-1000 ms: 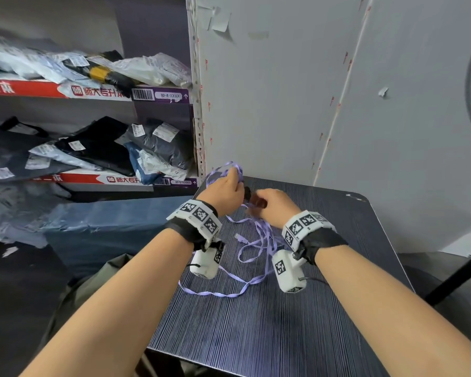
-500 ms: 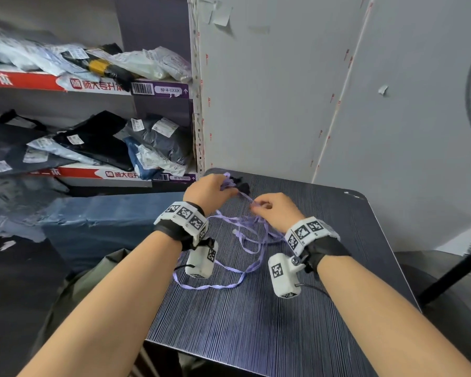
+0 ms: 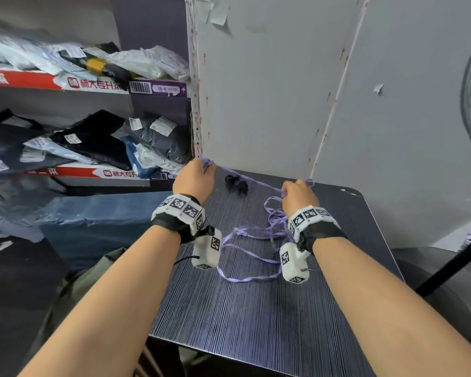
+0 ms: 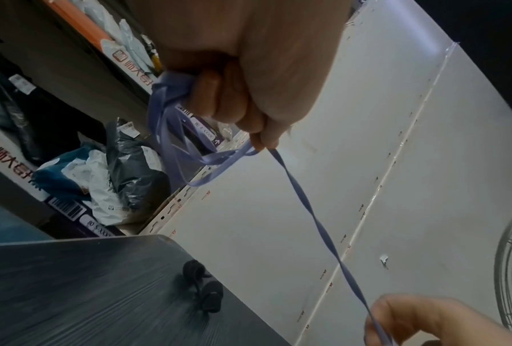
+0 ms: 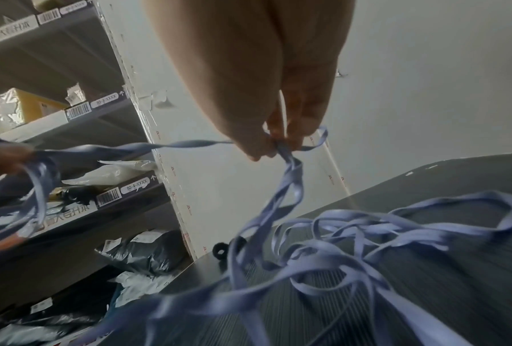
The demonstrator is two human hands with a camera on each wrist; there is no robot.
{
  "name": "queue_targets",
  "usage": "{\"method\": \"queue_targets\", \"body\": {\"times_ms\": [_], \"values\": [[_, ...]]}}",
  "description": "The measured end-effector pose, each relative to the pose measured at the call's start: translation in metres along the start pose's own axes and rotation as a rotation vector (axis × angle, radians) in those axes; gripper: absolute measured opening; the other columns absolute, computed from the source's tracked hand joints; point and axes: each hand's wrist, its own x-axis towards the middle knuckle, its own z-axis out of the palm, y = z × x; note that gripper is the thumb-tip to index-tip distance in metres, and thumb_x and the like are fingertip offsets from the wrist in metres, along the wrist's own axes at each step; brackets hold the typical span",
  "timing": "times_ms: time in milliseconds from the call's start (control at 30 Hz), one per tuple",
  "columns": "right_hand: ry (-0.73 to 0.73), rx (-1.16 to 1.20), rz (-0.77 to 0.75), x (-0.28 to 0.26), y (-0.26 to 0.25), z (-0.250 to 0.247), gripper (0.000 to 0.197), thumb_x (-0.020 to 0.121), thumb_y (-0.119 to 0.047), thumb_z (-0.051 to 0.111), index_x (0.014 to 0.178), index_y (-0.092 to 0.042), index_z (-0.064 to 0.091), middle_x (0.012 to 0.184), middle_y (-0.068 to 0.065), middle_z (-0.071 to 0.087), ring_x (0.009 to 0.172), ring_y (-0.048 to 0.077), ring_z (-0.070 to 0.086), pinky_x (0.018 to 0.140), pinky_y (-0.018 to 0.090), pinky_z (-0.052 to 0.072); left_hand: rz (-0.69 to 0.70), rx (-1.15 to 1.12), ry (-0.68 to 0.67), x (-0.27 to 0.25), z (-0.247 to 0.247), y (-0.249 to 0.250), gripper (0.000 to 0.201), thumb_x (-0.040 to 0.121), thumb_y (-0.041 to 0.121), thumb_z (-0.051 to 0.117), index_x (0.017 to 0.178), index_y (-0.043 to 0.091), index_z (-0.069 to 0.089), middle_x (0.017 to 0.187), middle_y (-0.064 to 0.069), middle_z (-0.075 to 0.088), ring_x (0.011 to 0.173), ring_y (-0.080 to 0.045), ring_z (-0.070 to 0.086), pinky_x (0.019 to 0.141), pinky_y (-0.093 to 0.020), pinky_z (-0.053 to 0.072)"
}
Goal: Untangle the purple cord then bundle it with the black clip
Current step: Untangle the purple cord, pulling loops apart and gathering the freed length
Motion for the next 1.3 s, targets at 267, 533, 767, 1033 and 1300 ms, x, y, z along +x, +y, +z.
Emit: {"method": "queue_targets", "body": {"times_ms": [267, 533, 767, 1033, 1300], "values": [[0.113, 0.140, 0.004, 0.008, 0.002, -0.026, 0.021, 0.089, -0.001, 0.052, 0.104, -0.012, 0.061, 0.103, 0.009, 0.061, 0.088, 0.030, 0.059, 0.068, 0.032, 0.044, -0.142, -0.120, 0.090, 0.007, -0.014, -0.002, 0.026, 0.096, 0.030, 0.040, 0.086, 0.008, 0.048, 0.092, -0.018, 0.059, 0.085, -0.033, 0.055, 0.074, -0.034, 0.038], [0.155, 0.177, 0.144, -0.009, 0.041, -0.022, 0.030, 0.082, 0.004, 0.047, 0.079, -0.021, 0.062, 0.094, 0.012, 0.063, 0.084, 0.031, 0.056, 0.072, 0.030, 0.047, -0.247, -0.120, 0.111, 0.005, -0.023, -0.021, 0.035, 0.096, 0.029, 0.039, 0.096, -0.003, 0.054, 0.105, -0.028, 0.061, 0.099, -0.042, 0.057, 0.082, -0.039, 0.043], [0.130, 0.256, 0.013, -0.011, 0.008, -0.025, 0.021, 0.092, -0.008, 0.047, 0.103, -0.017, 0.063, 0.115, 0.009, 0.051, 0.085, 0.025, 0.056, 0.075, 0.029, 0.044, -0.083, -0.133, 0.032, -0.001, -0.009, -0.005, 0.031, 0.095, 0.026, 0.041, 0.075, 0.004, 0.045, 0.073, -0.013, 0.050, 0.071, -0.029, 0.049, 0.067, -0.031, 0.034], [-0.254, 0.455, -0.273, -0.023, -0.054, -0.006, 0.074, 0.091, -0.022, 0.057, 0.149, -0.017, 0.011, 0.148, 0.012, 0.034, 0.137, 0.029, 0.030, 0.110, 0.038, 0.027, 0.105, -0.362, -0.132, -0.015, -0.001, 0.022, 0.035, 0.095, 0.025, 0.049, 0.069, 0.003, 0.057, 0.060, -0.010, 0.049, 0.055, -0.014, 0.044, 0.059, -0.026, 0.031], [0.224, 0.722, -0.213, -0.004, -0.041, 0.007, 0.026, 0.097, -0.024, 0.048, 0.110, -0.008, 0.062, 0.103, 0.011, 0.050, 0.091, 0.025, 0.054, 0.081, 0.021, 0.038, 0.029, -0.646, -0.360, -0.016, -0.009, 0.022, 0.037, 0.097, 0.041, 0.044, 0.066, 0.022, 0.037, 0.054, 0.004, 0.027, 0.040, -0.007, 0.021, 0.041, -0.019, 0.015]]}}
